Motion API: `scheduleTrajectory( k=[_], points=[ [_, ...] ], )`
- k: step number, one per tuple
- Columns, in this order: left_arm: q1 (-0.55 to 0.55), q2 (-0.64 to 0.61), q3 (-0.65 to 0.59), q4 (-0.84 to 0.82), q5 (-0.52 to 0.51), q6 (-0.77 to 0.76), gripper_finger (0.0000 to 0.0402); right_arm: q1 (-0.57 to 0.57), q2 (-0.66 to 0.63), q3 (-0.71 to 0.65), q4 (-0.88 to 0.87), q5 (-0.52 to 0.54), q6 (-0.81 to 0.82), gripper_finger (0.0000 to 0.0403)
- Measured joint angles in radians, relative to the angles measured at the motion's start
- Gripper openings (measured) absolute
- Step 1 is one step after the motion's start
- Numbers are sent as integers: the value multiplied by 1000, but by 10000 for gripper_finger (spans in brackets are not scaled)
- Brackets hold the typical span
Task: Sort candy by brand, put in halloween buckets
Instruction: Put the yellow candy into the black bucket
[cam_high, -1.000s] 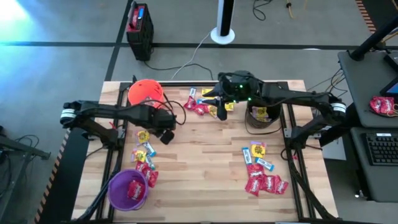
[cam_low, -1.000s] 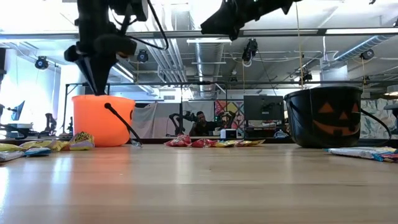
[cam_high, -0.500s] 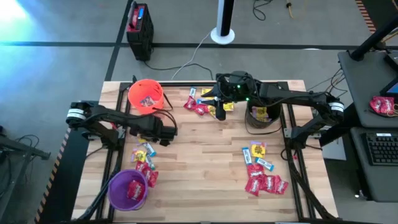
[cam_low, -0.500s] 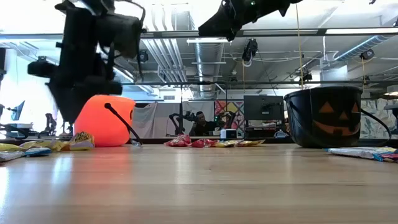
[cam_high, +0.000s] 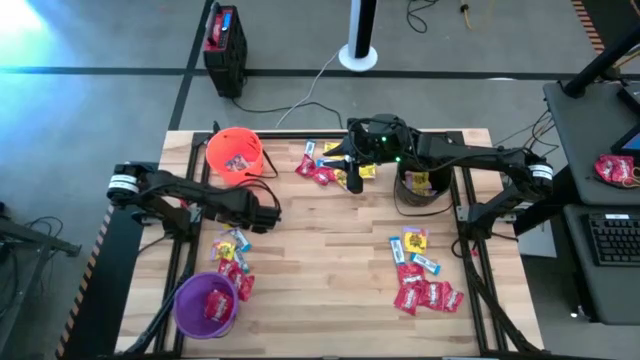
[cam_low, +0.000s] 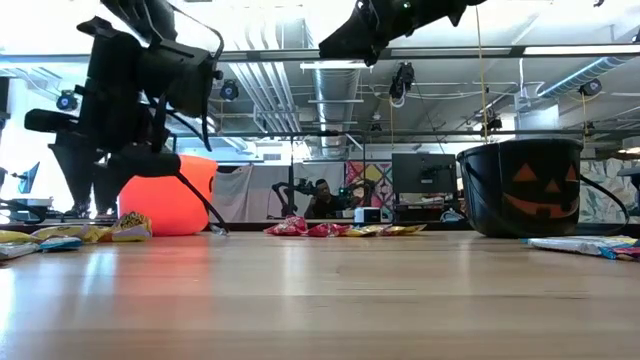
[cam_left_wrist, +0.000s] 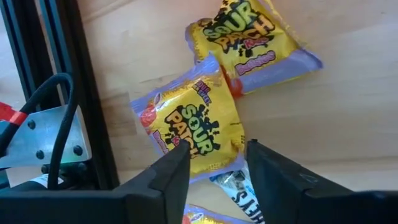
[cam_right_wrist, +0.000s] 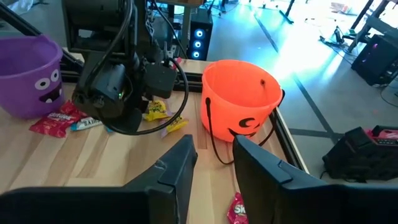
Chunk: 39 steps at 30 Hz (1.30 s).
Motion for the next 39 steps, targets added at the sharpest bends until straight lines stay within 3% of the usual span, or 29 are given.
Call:
scheduleTrajectory(
  k=[7,23,28,36,39],
  points=[
    [0,8,-35,73,-6,17,175,0,0,0,0,0,0,106],
    [2,8,-135,176,-6,14,172,0,0,0,0,0,0,104],
    [3,5,-150,212,-9,47,136,0,0,0,0,0,0,102],
    [3,4,-134,216,-13,110,20,0,0,0,0,0,8,100],
    [3,-2,-129,219,-12,139,7,0,0,0,-1,0,8,101]
  ],
)
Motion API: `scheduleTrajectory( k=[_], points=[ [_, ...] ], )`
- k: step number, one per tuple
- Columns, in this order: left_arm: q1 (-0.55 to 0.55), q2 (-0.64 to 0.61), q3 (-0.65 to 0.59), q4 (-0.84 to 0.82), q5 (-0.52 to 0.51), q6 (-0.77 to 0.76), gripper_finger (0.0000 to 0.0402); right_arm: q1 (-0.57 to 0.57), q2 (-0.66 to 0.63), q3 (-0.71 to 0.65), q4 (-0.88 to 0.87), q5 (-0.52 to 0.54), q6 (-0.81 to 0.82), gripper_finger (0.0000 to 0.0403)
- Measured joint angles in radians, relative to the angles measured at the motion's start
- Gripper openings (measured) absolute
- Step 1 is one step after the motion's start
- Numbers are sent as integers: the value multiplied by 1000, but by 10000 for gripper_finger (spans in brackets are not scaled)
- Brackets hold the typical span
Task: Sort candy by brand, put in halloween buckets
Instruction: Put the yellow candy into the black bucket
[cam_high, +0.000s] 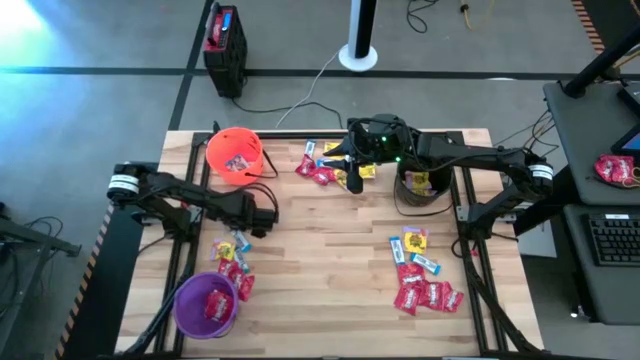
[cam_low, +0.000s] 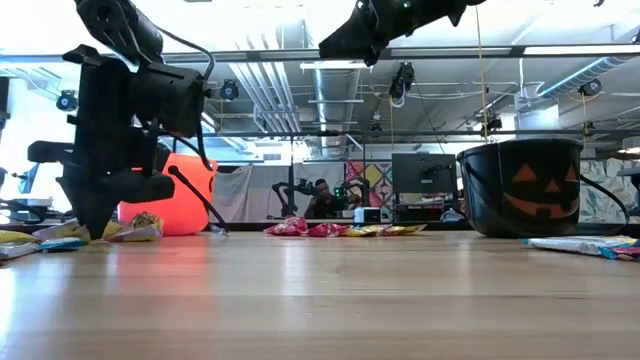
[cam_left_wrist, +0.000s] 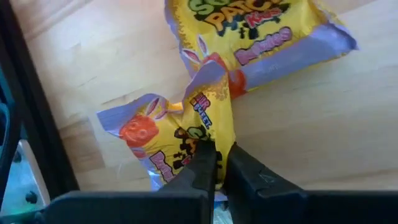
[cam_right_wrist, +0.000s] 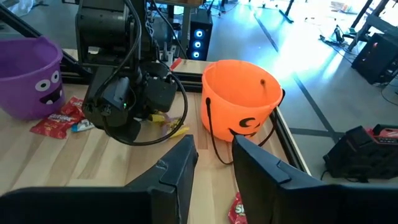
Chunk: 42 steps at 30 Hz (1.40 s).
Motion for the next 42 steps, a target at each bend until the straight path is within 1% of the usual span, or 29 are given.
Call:
scheduleTrajectory(
  k=[2,5,12,15,19,22,25,27,30,33,36,39,42],
  points=[
    [1,-6,15,5,13,29,9,0,0,0,-4,0,0,102],
    [-3,-20,52,5,45,113,3,0,0,-1,-7,0,0,102],
    [-18,-97,180,-18,56,396,0,0,0,-4,-7,0,6,95],
    [-37,-153,221,-19,11,542,0,0,0,-6,-6,1,-6,97],
    [-42,-253,234,-19,-50,749,0,0,0,-26,-6,1,-68,101],
    [-42,-337,235,59,-71,940,0,2,0,-53,-7,2,-155,105],
    [-31,-409,229,173,-2,1123,0,19,18,-81,40,2,-242,114],
    [-14,-434,227,213,44,1227,0,30,38,-94,87,-1,-268,126],
    [10,-451,224,277,109,1343,0,55,88,-88,158,-2,-277,156],
    [22,-451,223,352,205,1439,0,84,146,-55,162,-2,-288,190],
    [27,-441,222,407,264,1492,0,114,192,-23,158,-3,-337,216],
    [39,-431,222,412,265,1493,0,142,231,16,157,-9,-359,233],
    [53,-418,217,419,265,1490,0,159,267,55,154,-10,-359,239]
  ],
)
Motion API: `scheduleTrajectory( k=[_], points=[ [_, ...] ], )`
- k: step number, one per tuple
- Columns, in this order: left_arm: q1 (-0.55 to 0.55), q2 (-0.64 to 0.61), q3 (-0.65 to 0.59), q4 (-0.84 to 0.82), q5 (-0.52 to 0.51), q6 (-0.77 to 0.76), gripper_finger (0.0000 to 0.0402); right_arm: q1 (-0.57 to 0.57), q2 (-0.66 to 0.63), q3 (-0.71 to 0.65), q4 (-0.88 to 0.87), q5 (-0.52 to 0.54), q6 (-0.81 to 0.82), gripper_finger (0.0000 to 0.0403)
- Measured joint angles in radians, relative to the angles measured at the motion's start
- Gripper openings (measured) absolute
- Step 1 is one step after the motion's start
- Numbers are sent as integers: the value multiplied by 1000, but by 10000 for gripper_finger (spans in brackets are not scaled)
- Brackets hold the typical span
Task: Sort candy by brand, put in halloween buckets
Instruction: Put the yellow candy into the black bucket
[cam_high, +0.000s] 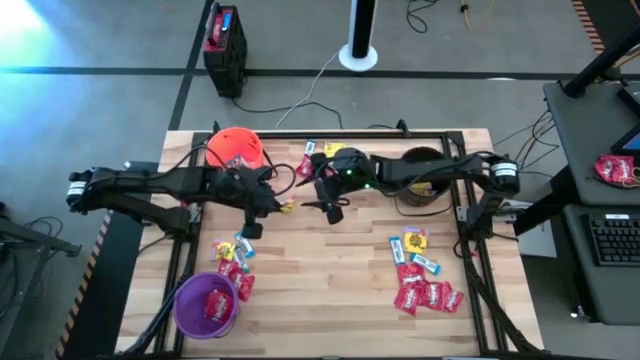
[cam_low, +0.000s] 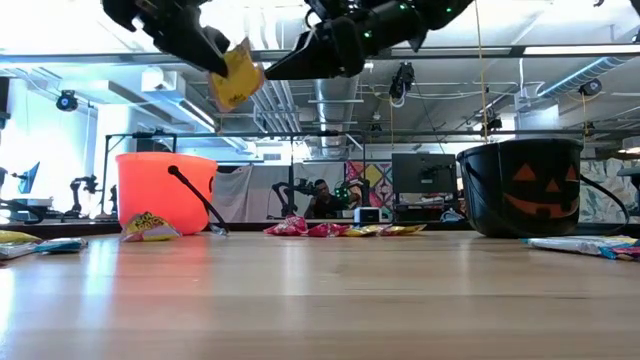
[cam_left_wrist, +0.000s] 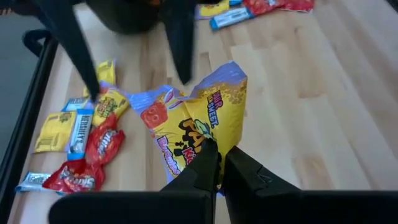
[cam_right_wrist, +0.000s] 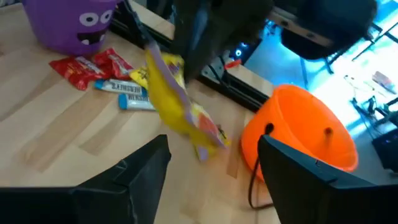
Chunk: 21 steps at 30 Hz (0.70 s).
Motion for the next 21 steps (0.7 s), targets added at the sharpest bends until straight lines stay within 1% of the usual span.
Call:
scheduleTrajectory(
  k=[4,7,10,18,19,21],
  points=[
    [10,26,-3,9,0,0,0,7,31,38,-32,-1,-2,230],
    [10,47,-3,13,4,0,0,9,44,50,-45,-2,-15,206],
    [10,66,-3,25,4,6,0,9,45,49,-56,-2,-35,166],
    [10,79,5,56,4,33,0,11,49,49,-88,-3,-80,32],
    [10,77,5,62,4,33,0,11,49,49,-91,-4,-81,20],
    [11,74,5,65,5,34,0,11,48,49,-96,-8,-74,13]
  ],
)
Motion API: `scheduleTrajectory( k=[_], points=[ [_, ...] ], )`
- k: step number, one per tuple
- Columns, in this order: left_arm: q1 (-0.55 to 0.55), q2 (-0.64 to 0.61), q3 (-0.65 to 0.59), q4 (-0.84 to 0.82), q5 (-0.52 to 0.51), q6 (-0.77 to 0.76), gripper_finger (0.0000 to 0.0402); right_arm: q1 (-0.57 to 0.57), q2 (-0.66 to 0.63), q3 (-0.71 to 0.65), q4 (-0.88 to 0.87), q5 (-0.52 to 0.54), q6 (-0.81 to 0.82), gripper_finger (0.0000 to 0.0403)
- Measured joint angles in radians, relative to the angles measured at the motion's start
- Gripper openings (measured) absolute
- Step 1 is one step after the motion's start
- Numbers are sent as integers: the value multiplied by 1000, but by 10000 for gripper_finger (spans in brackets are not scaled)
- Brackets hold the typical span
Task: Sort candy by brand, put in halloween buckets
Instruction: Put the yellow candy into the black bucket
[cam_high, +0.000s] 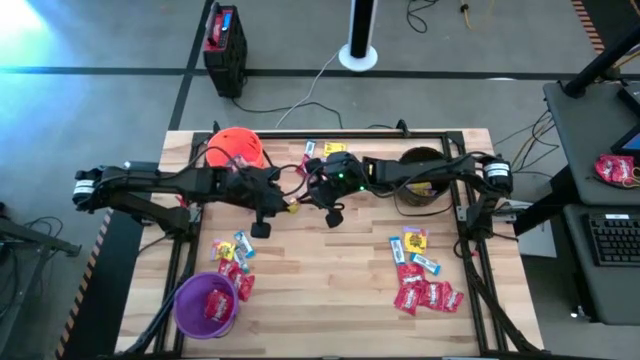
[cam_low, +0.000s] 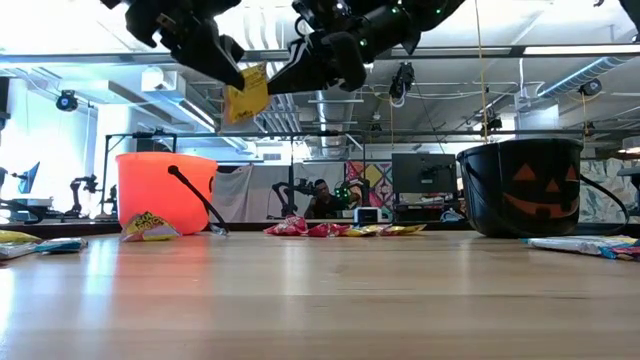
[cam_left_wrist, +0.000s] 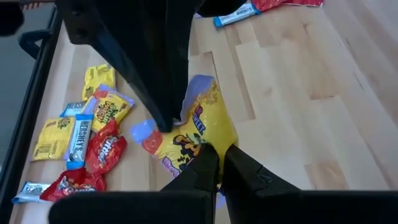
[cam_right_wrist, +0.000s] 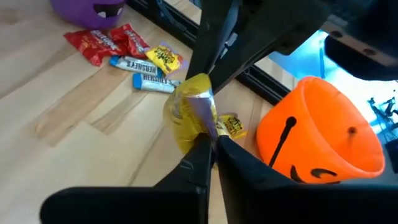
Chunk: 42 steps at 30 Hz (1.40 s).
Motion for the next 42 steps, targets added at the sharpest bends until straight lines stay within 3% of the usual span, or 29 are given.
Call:
scheduleTrajectory(
  k=[3,8,21,25,32,35,38,42],
  points=[
    [0,-1,0,2,-12,-9,0,0,-7,0,-13,-9,3,9],
    [0,-1,0,-36,-124,-43,0,-2,-33,0,-48,-2,8,8],
    [1,-1,0,-62,-140,-36,0,-2,-68,0,-78,44,42,12],
    [2,-1,0,-40,-140,-35,0,-2,-67,0,-81,45,64,44],
    [2,-1,0,39,-139,-27,0,0,-56,0,-58,45,71,141],
    [2,-1,0,57,-122,-27,0,0,-50,0,-60,45,67,160],
    [2,0,0,71,-105,-27,0,0,-50,0,-60,45,63,142],
    [2,0,0,73,-105,-27,0,0,-51,0,-61,44,39,57]
  ],
)
